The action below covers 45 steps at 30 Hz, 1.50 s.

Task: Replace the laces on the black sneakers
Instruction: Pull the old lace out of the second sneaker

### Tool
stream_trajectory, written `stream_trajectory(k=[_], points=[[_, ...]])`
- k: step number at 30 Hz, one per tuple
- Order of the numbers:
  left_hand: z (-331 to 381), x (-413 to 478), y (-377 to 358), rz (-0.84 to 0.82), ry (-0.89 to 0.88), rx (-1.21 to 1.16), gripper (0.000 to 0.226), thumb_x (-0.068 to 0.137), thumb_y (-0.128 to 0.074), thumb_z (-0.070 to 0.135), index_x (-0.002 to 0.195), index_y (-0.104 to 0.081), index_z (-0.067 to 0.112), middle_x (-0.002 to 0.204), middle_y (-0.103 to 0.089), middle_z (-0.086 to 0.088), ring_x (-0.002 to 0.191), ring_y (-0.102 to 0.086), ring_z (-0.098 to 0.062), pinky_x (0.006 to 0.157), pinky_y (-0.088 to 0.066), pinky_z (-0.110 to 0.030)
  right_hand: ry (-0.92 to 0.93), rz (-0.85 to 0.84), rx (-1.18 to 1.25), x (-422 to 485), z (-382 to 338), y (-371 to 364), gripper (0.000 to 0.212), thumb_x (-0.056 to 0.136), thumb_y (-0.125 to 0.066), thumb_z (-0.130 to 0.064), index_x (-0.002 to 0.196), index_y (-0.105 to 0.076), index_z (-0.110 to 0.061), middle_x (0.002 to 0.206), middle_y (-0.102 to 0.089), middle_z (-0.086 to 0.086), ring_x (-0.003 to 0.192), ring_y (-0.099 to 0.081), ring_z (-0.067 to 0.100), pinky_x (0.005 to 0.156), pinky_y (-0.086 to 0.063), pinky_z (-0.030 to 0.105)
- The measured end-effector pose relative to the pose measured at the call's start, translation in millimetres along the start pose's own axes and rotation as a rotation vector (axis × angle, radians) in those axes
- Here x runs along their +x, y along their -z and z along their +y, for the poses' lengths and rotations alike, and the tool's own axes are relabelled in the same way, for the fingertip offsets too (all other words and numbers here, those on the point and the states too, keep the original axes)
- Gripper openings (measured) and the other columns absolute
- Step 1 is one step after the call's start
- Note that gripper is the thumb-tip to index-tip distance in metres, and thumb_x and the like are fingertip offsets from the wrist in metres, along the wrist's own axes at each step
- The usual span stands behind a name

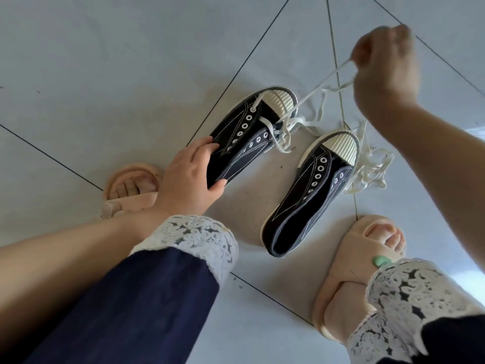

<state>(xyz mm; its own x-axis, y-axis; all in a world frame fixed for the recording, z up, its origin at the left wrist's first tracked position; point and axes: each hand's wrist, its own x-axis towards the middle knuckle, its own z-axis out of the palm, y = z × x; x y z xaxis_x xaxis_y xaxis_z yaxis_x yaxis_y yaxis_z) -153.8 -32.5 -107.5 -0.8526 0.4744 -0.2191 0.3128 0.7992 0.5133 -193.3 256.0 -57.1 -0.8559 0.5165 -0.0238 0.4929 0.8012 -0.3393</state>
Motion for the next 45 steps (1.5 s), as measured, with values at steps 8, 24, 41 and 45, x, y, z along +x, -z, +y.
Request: stream_trajectory(k=[8, 24, 41, 45], points=[[1, -1, 0, 0.007, -0.004, 0.02, 0.057, 0.067, -0.075, 0.015, 0.118, -0.054, 0.001, 0.129, -0.052, -0.012, 0.111, -0.052, -0.033, 0.095, -0.038, -0.037, -0.198, -0.066, 0.236, 3, 7, 6, 0.032, 0.072, -0.035, -0.004, 0.08, -0.062, -0.02, 0.085, -0.059, 0.001, 0.08, -0.051, 0.015, 0.06, -0.036, 0.022], [1, 0, 1, 0.018, -0.018, 0.026, 0.057, 0.065, -0.075, 0.014, 0.116, -0.055, 0.0, 0.126, -0.053, -0.014, 0.111, -0.053, -0.032, 0.096, -0.038, -0.037, 0.624, -0.241, -0.311, -26, -26, -32, 0.02, 0.084, -0.056, -0.004, 0.094, -0.068, -0.016, 0.11, -0.056, 0.005, 0.106, -0.047, 0.03, 0.094, -0.03, 0.038], [3, 0, 2, 0.001, -0.01, 0.024, 0.056, 0.066, -0.075, 0.014, 0.116, -0.055, -0.001, 0.127, -0.052, -0.015, 0.111, -0.052, -0.034, 0.097, -0.038, -0.039, -0.256, 0.069, 0.4, 23, 26, 30, 0.025, 0.074, -0.032, -0.006, 0.069, -0.049, -0.024, 0.071, -0.06, -0.004, 0.069, -0.062, 0.007, 0.059, -0.044, 0.016], [3, -1, 2, 0.003, -0.007, 0.021, 0.057, 0.065, -0.077, 0.012, 0.115, -0.055, -0.002, 0.126, -0.053, -0.016, 0.109, -0.053, -0.037, 0.094, -0.041, -0.042, -0.446, 0.073, 0.538, 28, 39, 43, 0.024, 0.08, -0.029, -0.008, 0.07, -0.044, -0.024, 0.064, -0.048, -0.011, 0.055, -0.055, 0.002, 0.052, -0.043, 0.014]])
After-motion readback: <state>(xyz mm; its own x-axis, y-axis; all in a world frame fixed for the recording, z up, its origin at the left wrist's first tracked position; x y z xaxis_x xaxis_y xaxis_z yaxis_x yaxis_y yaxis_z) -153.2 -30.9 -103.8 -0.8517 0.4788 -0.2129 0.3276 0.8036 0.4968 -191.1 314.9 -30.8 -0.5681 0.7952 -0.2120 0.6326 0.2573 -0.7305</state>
